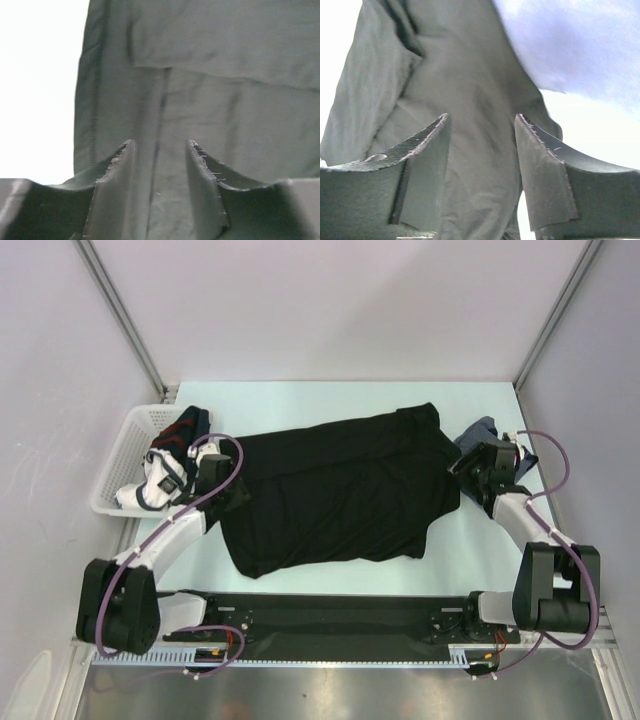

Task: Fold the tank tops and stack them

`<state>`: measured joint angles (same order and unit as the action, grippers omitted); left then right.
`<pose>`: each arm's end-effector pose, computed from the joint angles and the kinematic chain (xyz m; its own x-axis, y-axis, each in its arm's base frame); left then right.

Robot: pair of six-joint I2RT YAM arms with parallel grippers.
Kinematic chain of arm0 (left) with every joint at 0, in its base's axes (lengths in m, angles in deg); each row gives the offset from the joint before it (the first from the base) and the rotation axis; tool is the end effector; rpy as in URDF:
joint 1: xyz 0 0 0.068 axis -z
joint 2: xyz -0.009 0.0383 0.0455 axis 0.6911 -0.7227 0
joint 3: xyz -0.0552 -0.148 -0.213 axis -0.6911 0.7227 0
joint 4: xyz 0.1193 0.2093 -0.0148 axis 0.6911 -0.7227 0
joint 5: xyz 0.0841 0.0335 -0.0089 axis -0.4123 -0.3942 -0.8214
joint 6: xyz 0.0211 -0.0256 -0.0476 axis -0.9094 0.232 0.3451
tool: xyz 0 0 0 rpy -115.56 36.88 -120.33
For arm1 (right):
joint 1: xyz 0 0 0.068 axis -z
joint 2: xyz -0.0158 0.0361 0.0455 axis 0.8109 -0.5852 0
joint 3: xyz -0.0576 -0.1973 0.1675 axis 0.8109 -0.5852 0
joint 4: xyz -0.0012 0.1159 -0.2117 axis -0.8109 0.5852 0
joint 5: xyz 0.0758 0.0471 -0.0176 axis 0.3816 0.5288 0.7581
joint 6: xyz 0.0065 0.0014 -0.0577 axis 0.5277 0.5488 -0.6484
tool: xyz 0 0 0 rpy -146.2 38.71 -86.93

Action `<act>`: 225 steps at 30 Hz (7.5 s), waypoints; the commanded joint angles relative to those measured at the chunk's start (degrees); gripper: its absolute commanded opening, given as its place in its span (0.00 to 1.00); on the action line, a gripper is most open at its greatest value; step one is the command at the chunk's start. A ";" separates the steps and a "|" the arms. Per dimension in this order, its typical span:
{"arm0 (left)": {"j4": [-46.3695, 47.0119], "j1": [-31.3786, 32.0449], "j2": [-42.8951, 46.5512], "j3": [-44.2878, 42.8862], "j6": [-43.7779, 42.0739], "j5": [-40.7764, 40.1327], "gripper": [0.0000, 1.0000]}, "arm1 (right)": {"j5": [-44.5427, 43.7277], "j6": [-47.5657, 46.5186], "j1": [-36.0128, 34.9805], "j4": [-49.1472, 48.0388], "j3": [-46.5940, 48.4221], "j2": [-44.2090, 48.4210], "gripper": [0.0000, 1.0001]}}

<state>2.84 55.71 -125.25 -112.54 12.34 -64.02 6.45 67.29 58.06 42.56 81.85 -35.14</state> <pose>0.2284 -0.0402 0.2067 -0.6099 -0.4260 -0.6682 -0.3243 0.9035 -0.2801 0.2684 -0.0179 0.2158 -0.4311 0.6431 -0.6329 0.4138 0.7642 0.4947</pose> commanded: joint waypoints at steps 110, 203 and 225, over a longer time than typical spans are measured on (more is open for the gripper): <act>-1.80 -0.21 -26.56 -13.06 -4.56 2.54 0.47 | -2.34 13.02 9.83 -11.34 -4.36 -12.52 0.44; -1.09 -7.16 -19.97 -10.34 -5.87 -1.06 0.10 | 7.25 5.38 2.63 -2.82 26.05 -30.98 0.86; -10.58 -4.52 -45.80 -37.75 -6.84 3.25 0.11 | -2.69 6.60 2.79 1.06 10.16 -22.39 0.00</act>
<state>-6.86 49.35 -166.17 -145.96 6.38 -63.43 6.03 72.93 57.84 43.18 97.54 -63.36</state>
